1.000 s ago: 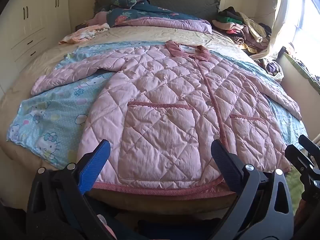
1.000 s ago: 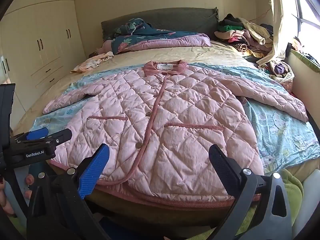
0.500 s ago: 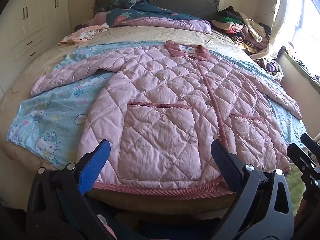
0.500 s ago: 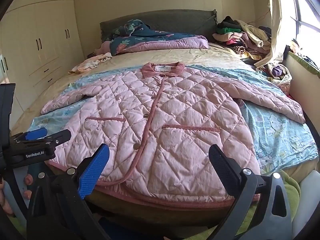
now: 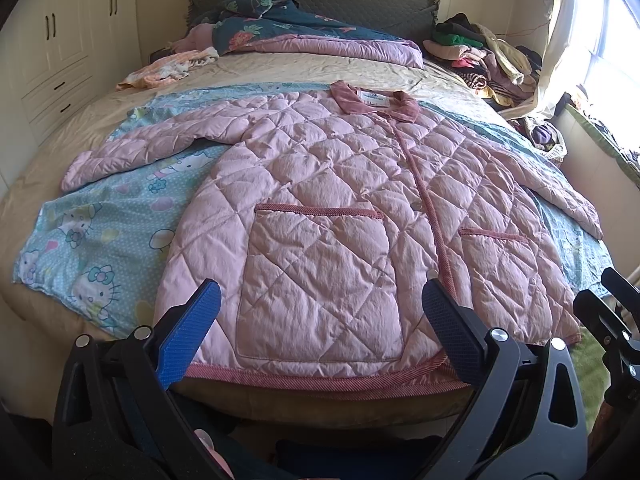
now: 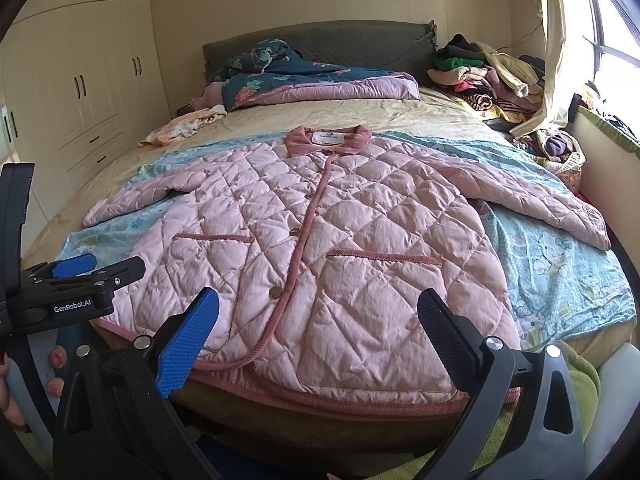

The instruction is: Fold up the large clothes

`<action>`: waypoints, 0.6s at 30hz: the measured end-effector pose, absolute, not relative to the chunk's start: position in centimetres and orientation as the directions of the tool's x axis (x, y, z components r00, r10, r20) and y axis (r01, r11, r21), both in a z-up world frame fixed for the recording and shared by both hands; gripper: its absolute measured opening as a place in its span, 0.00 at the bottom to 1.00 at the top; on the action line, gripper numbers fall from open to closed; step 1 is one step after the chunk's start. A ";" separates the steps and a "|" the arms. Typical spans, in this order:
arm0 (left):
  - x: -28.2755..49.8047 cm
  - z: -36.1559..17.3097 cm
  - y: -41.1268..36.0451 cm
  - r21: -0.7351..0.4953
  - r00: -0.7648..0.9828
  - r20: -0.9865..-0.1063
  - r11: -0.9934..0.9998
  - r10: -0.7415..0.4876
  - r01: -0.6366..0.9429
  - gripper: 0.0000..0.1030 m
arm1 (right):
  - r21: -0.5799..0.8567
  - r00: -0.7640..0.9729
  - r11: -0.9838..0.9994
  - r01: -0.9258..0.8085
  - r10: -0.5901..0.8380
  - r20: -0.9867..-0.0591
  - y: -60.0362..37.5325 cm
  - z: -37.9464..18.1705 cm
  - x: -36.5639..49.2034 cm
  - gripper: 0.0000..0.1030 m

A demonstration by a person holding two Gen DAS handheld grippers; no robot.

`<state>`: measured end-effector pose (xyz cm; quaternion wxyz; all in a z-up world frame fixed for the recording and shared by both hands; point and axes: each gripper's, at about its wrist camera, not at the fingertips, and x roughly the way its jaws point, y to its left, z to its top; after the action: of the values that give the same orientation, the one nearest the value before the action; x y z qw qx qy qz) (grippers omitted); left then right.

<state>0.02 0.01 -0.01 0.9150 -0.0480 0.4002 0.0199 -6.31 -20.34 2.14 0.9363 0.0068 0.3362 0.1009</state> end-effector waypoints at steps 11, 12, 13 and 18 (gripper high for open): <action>0.0 0.0 0.0 -0.073 0.679 -0.734 0.995 -0.003 -0.074 0.91 | 0.079 0.753 0.979 -0.186 0.194 -0.628 -20.2 2.1 -6.4 0.96; 0.0 0.0 0.0 -0.072 0.679 -0.734 0.995 -0.002 -0.075 0.91 | 0.081 0.752 0.979 -0.188 0.197 -0.629 -20.1 2.1 -6.4 0.96; 0.0 -0.1 0.0 -0.072 0.679 -0.734 0.995 -0.002 -0.075 0.91 | 0.082 0.752 0.979 -0.187 0.197 -0.629 -20.1 2.1 -6.4 0.96; 0.0 0.0 0.0 -0.073 0.679 -0.735 0.995 -0.003 -0.075 0.91 | 0.081 0.752 0.978 -0.190 0.198 -0.629 -20.1 2.1 -6.4 0.96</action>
<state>0.04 0.04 -0.04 0.9148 -0.0486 0.4005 0.0194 -6.38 -20.14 2.11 0.9358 0.0058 0.3369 0.1036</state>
